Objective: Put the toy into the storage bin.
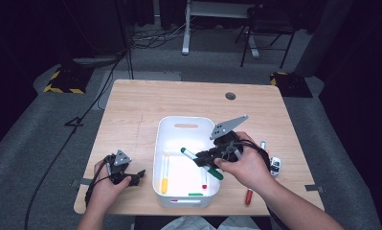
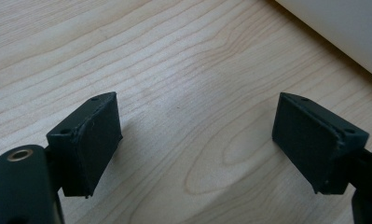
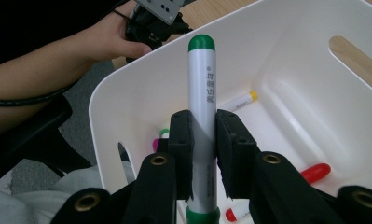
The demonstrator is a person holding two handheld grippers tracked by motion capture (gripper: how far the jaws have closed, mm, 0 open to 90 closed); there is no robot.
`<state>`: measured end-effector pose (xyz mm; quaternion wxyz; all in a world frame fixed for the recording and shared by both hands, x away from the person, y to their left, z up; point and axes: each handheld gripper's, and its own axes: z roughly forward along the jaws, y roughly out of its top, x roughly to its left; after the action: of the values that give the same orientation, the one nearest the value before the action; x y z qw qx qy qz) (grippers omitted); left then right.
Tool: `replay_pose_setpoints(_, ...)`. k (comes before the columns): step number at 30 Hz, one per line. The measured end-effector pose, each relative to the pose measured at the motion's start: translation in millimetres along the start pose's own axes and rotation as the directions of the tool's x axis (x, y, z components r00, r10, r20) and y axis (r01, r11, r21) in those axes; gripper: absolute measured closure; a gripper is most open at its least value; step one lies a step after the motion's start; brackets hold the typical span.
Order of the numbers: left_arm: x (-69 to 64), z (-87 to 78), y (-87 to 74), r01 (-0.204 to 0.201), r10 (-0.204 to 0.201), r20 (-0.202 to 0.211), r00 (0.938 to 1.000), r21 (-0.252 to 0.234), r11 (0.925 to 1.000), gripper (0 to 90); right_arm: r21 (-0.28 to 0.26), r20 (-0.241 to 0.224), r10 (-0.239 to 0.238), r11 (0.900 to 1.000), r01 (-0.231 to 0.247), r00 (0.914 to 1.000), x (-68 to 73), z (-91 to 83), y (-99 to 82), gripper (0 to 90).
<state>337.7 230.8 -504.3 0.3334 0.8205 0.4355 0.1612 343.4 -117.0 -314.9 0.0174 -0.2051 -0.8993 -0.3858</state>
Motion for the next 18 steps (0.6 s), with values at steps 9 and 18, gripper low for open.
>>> replay_pose_setpoints(9,0.0,0.4,0.2,-0.001,0.001,0.001,1.0000,-0.001,1.0000,16.0,0.037,-0.022,-0.028,0.9989,0.029,0.9994,6.7,14.8,0.8,77.0)
replay_pose_setpoints(18,-0.1,0.4,0.2,0.000,0.000,0.002,1.0000,0.000,1.0000,16.0,0.124,-0.026,-0.029,0.9918,0.032,0.9992,9.9,33.9,-7.4,77.0)
